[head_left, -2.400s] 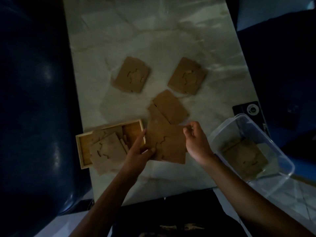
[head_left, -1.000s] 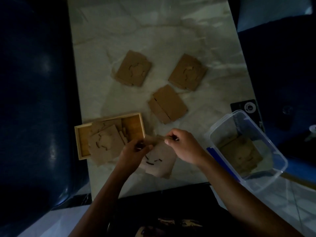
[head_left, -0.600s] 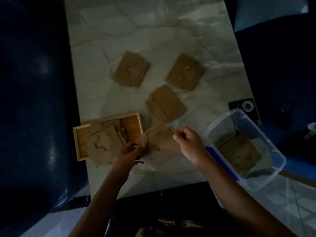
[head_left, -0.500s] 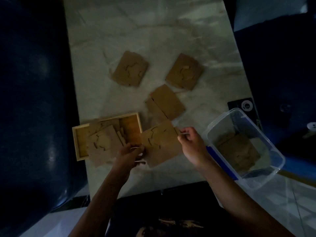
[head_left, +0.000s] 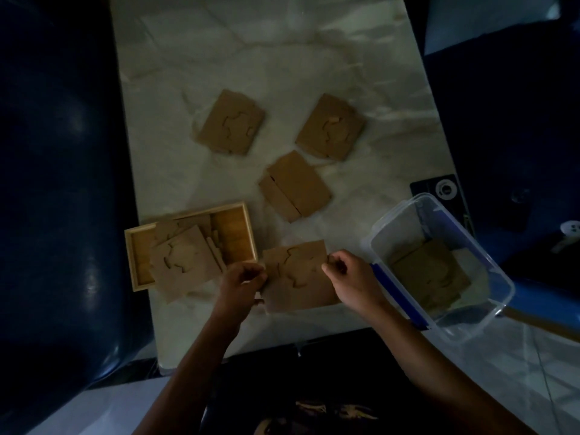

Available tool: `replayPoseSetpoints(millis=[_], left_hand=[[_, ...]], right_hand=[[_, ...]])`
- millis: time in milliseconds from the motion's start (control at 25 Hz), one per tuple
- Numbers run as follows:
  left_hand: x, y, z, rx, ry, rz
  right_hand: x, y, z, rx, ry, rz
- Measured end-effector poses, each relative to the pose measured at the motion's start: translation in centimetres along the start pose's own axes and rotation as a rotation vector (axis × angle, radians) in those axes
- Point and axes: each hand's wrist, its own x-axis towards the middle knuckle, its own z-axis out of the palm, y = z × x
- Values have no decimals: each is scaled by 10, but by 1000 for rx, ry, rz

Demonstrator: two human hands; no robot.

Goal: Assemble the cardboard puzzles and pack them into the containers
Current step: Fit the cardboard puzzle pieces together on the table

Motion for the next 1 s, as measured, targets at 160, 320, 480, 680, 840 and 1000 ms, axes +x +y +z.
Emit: replayPoseSetpoints(millis=[160,320,480,680,840,1000], left_hand=[[-4,-13,16,162,13,60],[-7,-31,34,356,113,204],[-3,-44,42,482,227,244],[-3,-55,45,767,202,349],[-13,-64,41,1067,190,558],[-23,-88,39,1256,-56,677]], right_hand=[[-3,11,4,-121,13,-48],[-2,26,11,-351,-34,-147],[1,37,20,-539,-73,-190],[-2,44,32,-692,6,-257],[-18,46,42,-906,4,-385],[-38,50,58,-963,-132,-410]])
